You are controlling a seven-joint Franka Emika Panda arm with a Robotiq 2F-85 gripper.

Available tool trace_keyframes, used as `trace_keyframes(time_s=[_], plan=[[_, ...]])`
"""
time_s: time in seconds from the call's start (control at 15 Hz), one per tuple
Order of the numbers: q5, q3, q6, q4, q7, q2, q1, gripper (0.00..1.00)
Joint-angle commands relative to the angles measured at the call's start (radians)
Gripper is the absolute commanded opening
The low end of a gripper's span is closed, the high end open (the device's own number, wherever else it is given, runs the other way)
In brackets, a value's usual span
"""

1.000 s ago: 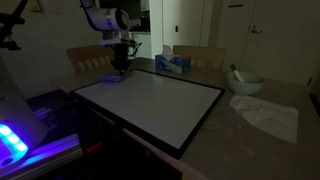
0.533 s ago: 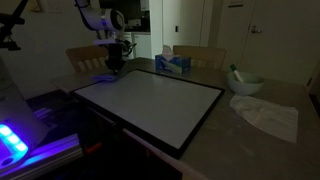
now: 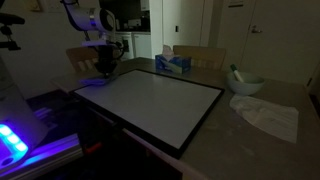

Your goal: Wipe the white surface with the cloth

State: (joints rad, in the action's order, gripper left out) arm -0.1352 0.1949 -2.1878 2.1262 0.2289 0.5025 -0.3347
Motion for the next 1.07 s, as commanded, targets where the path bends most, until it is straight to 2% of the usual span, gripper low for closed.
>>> trace_keyframes(time_s=[0.0,0.13,0.6,0.87,1.0], plan=[[-0.008,-0.012,-0.139,0.113,-0.057,-0.019,0.021,0.03],[0.012,-0.012,-0.215,0.147,-0.043,-0.029,0.027,0.03],[0.052,-0.018,-0.368,0.285,0.056,-0.116,0.019,0.03],[0.130,0.000,-0.466,0.344,0.037,-0.133,0.046,0.03],[0.207,0.024,-0.490,0.366,-0.020,-0.135,0.081,0.03]])
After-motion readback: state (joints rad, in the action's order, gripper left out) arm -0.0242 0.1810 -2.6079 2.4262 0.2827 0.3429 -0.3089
